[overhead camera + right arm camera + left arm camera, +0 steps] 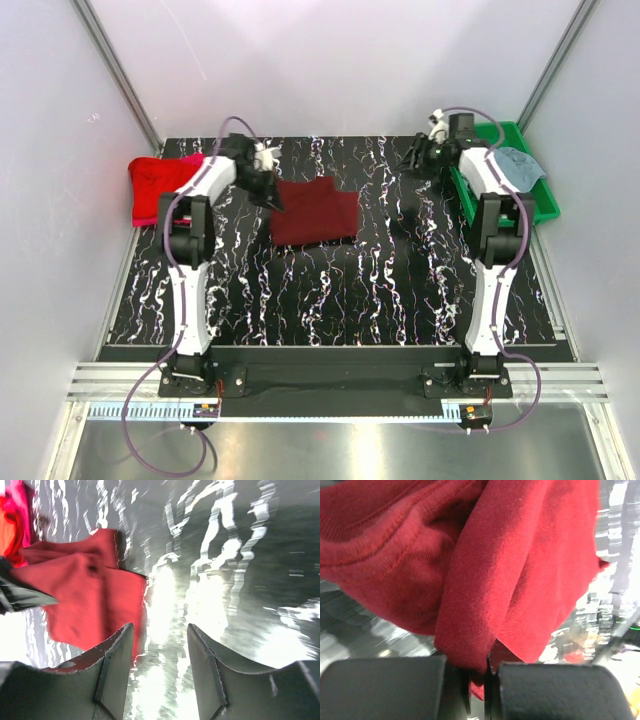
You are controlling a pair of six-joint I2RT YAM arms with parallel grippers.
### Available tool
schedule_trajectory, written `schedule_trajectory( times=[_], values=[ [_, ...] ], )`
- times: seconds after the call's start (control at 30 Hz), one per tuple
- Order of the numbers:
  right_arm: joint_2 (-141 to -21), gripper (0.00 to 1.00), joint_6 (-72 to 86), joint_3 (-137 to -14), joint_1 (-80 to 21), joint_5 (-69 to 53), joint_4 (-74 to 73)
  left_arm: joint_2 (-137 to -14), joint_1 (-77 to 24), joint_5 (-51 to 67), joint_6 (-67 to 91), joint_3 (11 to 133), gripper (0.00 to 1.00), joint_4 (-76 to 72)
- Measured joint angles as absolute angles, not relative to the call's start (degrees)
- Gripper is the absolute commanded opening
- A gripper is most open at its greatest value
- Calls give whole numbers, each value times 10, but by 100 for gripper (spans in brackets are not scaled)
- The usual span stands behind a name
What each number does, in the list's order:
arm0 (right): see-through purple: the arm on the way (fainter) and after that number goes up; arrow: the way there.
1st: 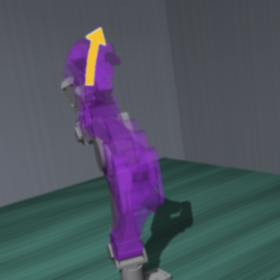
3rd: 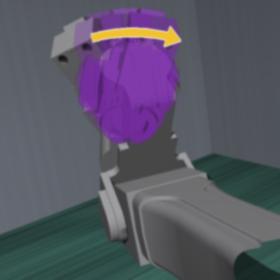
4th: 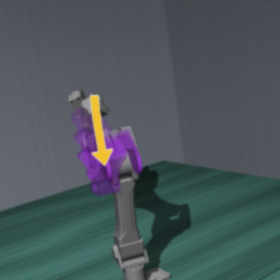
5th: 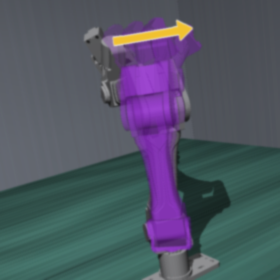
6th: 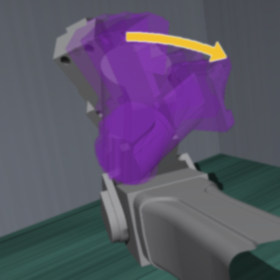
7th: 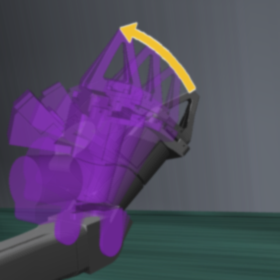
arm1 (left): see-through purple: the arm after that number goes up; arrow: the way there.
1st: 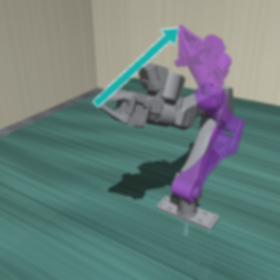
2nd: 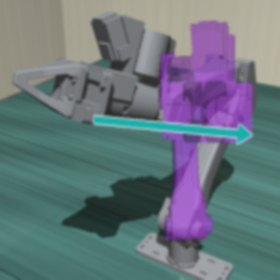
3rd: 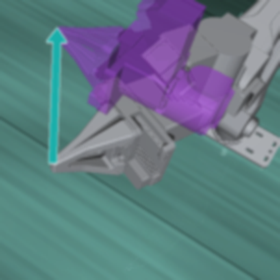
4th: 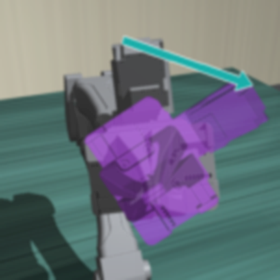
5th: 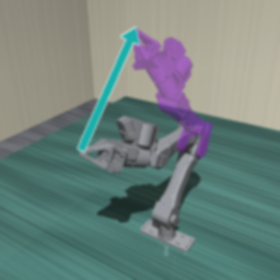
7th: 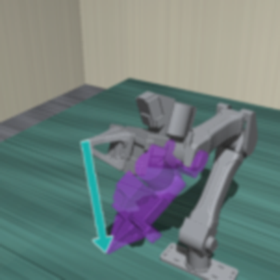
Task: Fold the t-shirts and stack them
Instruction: Neatly place the folded tshirt to the corner
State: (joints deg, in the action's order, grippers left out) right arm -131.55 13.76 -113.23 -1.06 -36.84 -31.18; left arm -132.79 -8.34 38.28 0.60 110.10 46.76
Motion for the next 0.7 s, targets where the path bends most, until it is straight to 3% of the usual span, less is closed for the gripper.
schedule_trajectory(
  times=[0.23,0.7],
  values=[
    [-1286,55,112,-1105,22,-354,-328,-1306,-5,258,-123,1113,0,548],
    [-1202,55,97,-1017,23,-354,-341,-1274,30,130,-220,1219,0,637]
  ],
)
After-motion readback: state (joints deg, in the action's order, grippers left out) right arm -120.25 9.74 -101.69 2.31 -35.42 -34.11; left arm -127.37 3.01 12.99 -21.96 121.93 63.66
